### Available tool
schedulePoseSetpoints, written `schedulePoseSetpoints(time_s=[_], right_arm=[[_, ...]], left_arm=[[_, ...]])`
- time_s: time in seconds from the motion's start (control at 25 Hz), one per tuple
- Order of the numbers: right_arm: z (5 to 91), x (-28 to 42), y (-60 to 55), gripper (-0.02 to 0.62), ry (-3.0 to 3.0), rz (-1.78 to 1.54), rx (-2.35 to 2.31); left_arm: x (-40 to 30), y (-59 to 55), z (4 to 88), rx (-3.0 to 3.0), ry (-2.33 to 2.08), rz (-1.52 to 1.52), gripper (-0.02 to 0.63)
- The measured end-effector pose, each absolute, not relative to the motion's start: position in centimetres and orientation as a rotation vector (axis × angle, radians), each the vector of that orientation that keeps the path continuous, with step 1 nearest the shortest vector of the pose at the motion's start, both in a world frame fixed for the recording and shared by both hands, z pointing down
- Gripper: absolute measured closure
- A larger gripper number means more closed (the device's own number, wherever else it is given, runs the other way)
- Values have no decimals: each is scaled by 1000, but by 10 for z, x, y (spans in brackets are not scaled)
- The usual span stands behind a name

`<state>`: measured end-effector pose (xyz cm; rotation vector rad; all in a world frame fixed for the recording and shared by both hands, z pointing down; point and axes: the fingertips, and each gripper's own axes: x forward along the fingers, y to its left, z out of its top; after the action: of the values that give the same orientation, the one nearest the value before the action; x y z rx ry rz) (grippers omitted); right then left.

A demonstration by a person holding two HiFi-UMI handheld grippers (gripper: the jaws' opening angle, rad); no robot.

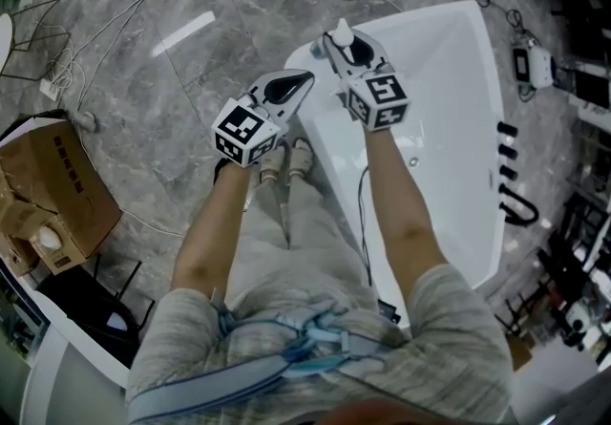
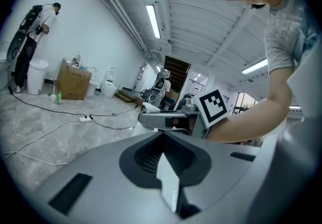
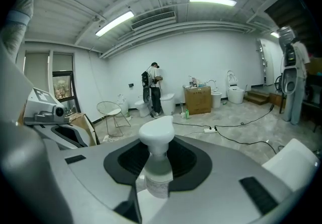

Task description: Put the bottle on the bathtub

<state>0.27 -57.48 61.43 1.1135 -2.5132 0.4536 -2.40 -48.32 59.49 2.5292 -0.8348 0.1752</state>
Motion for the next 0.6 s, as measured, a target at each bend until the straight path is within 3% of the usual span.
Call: schedulePoseSetpoints(time_s=[0.6], right_arm=[[690, 1, -598, 483, -2420, 471, 1108]], left_arm=[[-38, -499, 637, 2462, -855, 182, 601]])
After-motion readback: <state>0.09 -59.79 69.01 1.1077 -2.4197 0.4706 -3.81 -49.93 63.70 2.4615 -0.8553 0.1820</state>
